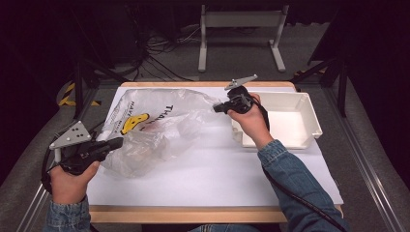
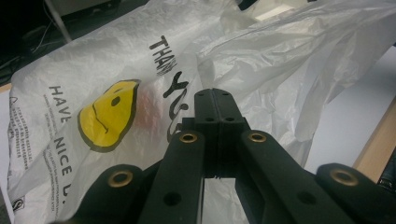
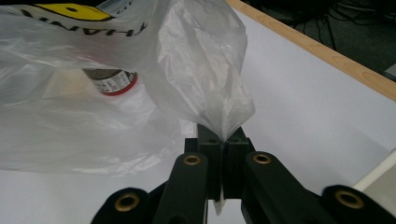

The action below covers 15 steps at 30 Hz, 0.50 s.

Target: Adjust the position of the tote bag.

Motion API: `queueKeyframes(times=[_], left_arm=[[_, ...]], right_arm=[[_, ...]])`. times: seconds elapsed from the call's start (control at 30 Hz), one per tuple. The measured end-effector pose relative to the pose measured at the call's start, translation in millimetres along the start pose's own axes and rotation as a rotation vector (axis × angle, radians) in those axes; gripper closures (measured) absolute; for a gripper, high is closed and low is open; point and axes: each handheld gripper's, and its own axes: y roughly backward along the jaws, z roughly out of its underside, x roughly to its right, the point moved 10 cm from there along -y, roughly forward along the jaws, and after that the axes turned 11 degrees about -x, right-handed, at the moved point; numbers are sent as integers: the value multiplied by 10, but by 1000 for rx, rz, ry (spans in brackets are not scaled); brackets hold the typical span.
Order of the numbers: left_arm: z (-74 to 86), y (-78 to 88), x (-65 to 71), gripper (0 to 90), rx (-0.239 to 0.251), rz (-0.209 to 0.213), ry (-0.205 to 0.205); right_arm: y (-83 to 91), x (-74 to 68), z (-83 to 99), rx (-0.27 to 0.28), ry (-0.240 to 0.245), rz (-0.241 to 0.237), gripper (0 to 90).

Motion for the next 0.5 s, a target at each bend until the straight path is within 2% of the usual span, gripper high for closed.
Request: queueKeyframes(times=[0.07,0.1,0.2,0.23,0.3,0.33,0.4,0.5], left_arm=[[-6,-6,5,900,2,-1,-2],[-17,-12,15,900,6,-1,-6],[-35,-11,25,900,12,0,-13],[-35,-11,25,900,12,0,-13],[-50,-9,34,900,17,0,-14],[-64,-6,37,900,25,-2,-17],[-74,-4,41,900,28,-1,-17],[-93,-4,34,900,35,-5,-24]], right_arm=[[43,-34,4,3,10,-3,894],[156,-113,12,15,29,-5,893],[336,-207,34,39,47,2,893],[336,-207,34,39,47,2,893],[448,-278,60,54,56,-1,893],[554,-354,108,59,71,4,893],[588,-375,126,61,76,11,893],[738,-492,222,68,87,13,893]])
